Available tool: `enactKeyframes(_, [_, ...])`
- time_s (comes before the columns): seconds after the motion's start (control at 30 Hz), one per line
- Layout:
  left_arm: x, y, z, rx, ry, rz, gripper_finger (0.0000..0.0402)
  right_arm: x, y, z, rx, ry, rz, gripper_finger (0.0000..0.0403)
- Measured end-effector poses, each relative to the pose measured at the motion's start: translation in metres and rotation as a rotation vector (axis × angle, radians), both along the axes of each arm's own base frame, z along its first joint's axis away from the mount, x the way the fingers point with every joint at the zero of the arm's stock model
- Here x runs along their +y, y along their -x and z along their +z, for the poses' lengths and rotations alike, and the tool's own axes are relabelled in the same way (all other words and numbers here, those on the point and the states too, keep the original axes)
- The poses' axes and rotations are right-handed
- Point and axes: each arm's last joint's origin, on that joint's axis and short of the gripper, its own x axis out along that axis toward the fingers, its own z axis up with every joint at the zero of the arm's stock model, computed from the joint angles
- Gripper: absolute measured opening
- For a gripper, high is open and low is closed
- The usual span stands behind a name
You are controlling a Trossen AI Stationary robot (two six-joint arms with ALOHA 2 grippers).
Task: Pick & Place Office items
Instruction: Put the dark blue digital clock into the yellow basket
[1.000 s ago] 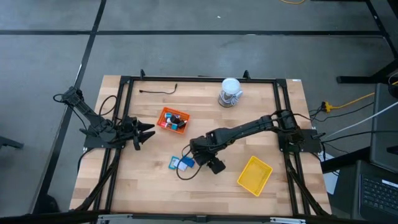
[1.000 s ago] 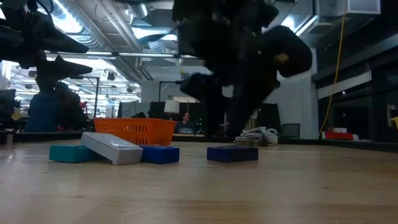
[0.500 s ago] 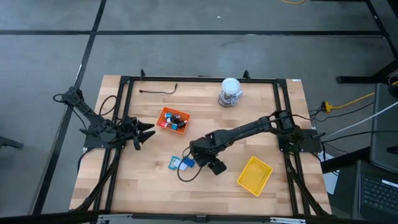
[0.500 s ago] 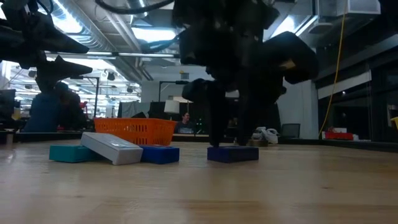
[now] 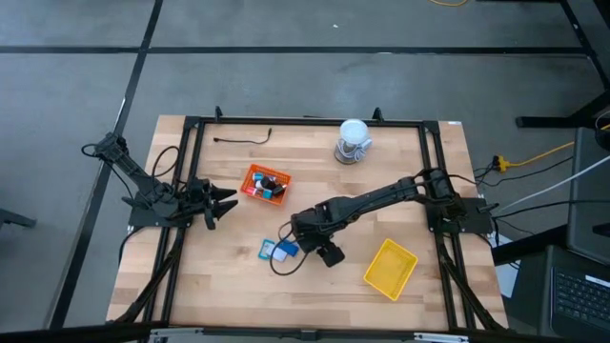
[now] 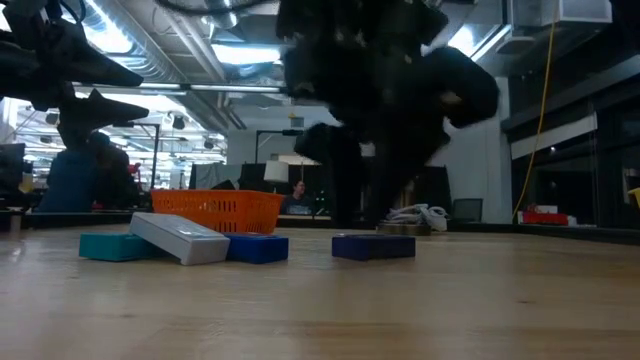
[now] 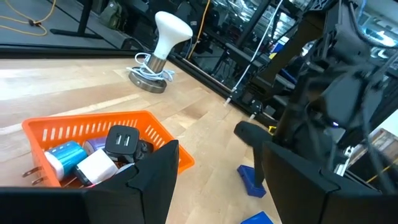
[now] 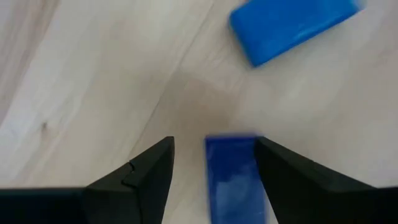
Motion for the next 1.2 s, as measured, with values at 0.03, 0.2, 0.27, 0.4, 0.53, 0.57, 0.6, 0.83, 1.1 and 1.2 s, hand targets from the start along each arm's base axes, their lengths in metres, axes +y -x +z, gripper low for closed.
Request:
enactKeyframes(0.03, [0.0,0.0,0.0,0.0,0.0,0.001,0.0224,0.0,-0.002,0.004,-0.014,-0.004,-0.002,0.0229])
enactKeyframes(0.2, [0.0,0.0,0.0,0.0,-0.001,0.004,0.0224,0.001,-0.006,0.014,-0.052,0.007,-0.006,0.0229])
enactKeyframes(0.27, [0.0,0.0,0.0,0.0,-0.001,0.004,0.0224,0.0,-0.008,0.015,-0.063,0.017,-0.006,0.0229])
enactKeyframes(0.4, [0.0,0.0,0.0,0.0,-0.001,0.003,0.0224,-0.004,-0.007,0.009,-0.041,0.018,-0.015,0.0229])
enactKeyframes(0.53, [0.0,0.0,0.0,0.001,-0.002,0.004,0.0224,-0.008,-0.003,-0.001,-0.015,0.02,-0.018,0.0229])
enactKeyframes(0.57, [0.0,0.0,0.0,0.001,-0.002,0.003,0.0224,-0.009,-0.002,-0.004,-0.014,0.019,-0.02,0.0229])
enactKeyframes(0.6, [0.0,0.0,0.0,0.001,-0.002,0.003,0.0224,-0.011,-0.001,-0.007,-0.001,0.022,-0.023,0.0229])
enactKeyframes(0.83, [0.0,0.0,0.0,0.002,-0.003,0.005,0.0224,-0.017,0.015,-0.031,0.054,0.035,-0.032,0.0229])
enactKeyframes(1.1, [0.001,0.0,0.0,0.002,-0.009,0.032,0.0224,-0.02,0.015,-0.036,0.028,0.055,-0.104,0.0197])
enactKeyframes(1.2, [0.001,0.0,0.0,0.002,-0.009,0.033,0.0224,-0.023,0.014,-0.037,0.033,0.038,-0.157,0.0152])
